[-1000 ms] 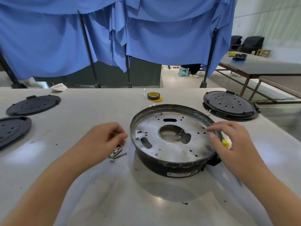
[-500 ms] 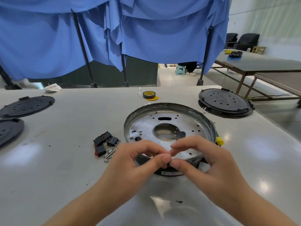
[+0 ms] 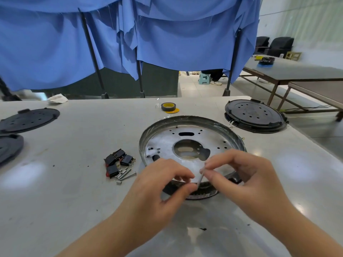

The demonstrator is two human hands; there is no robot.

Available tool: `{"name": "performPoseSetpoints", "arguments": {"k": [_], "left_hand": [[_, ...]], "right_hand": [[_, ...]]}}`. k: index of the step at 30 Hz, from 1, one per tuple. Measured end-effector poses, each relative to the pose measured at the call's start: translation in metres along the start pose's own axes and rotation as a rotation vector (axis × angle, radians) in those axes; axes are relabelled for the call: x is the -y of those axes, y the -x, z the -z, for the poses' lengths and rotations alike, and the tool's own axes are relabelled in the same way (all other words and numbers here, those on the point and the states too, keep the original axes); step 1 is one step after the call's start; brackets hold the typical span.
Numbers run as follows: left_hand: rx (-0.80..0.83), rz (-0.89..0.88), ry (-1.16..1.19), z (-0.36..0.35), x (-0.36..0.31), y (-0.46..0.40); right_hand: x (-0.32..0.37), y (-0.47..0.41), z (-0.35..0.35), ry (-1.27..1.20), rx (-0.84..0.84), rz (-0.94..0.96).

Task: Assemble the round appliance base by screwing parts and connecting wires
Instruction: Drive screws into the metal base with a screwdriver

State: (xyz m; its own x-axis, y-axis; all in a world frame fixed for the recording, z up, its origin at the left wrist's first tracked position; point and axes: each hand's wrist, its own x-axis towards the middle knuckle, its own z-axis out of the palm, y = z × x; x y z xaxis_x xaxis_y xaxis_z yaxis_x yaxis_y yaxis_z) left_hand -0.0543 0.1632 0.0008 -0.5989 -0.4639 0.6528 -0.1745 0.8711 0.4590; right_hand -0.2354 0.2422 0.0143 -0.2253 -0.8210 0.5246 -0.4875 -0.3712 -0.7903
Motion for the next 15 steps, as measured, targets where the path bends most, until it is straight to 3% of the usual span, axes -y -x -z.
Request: {"name": "performPoseSetpoints", "arguments": {"k": [5,15], "left_hand": [[0.115,-0.143,-0.313,-0.004,0.015,0.003],[0.151,-0.242,-0.351,-0.002,0.01,0.002]], "right_hand": [[-0.013,-0.013,0.024,0.066,-0.097,-0.03],[-0.018,-0.012,0.029,0.238,-0.029,0.032]]}}
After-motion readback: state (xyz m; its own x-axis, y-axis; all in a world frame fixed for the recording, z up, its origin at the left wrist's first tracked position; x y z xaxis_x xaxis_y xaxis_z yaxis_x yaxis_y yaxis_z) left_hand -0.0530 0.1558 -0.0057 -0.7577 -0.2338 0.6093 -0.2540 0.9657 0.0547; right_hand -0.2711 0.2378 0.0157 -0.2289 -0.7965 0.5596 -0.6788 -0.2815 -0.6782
